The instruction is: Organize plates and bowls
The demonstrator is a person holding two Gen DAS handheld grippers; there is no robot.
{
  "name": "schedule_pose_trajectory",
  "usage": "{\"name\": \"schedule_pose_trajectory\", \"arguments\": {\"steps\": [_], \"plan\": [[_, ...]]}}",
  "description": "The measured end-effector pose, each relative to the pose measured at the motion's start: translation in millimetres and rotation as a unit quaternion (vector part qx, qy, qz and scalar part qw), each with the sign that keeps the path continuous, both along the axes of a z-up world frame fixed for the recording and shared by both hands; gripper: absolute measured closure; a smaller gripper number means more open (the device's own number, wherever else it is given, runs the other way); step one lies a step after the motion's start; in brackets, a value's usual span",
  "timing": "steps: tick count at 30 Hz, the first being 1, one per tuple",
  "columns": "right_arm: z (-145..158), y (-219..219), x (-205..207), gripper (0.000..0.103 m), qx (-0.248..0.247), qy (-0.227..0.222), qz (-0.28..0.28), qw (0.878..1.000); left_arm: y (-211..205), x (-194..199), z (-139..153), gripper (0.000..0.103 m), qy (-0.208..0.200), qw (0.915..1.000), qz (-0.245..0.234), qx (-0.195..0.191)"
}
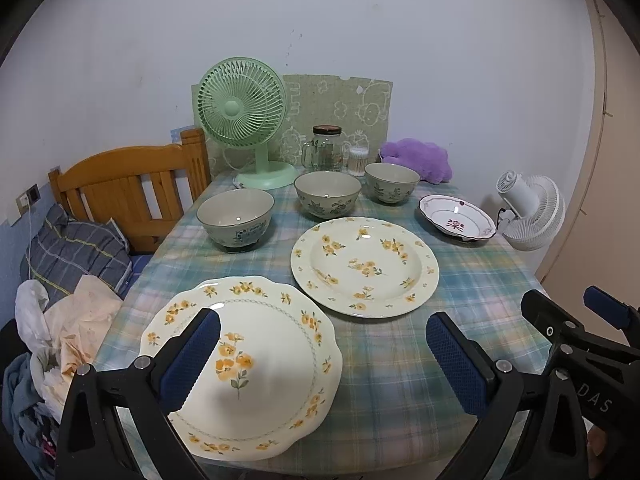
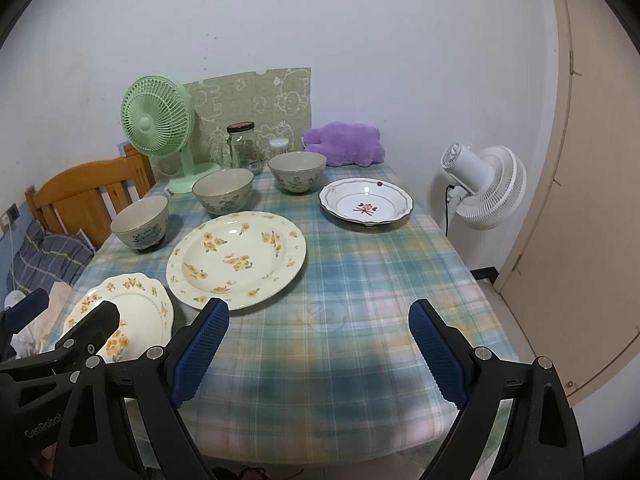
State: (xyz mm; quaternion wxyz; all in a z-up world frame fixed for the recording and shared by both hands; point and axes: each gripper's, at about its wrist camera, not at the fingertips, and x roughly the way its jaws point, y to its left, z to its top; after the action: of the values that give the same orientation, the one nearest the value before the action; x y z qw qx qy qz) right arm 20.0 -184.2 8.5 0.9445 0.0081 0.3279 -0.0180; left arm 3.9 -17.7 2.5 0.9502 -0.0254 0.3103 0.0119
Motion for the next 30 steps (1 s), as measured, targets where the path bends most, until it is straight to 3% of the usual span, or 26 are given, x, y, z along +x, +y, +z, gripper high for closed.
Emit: {"name": "schedule_pose_trajectory", "arguments": {"steps": [30], "plan": [[8.0,0.8,-4.8,0.01,-0.001,-0.035,0.017,0.999,-3.2,-8.6,12.4,0.0,-0.043,0.9986,0.024,0.017]]}}
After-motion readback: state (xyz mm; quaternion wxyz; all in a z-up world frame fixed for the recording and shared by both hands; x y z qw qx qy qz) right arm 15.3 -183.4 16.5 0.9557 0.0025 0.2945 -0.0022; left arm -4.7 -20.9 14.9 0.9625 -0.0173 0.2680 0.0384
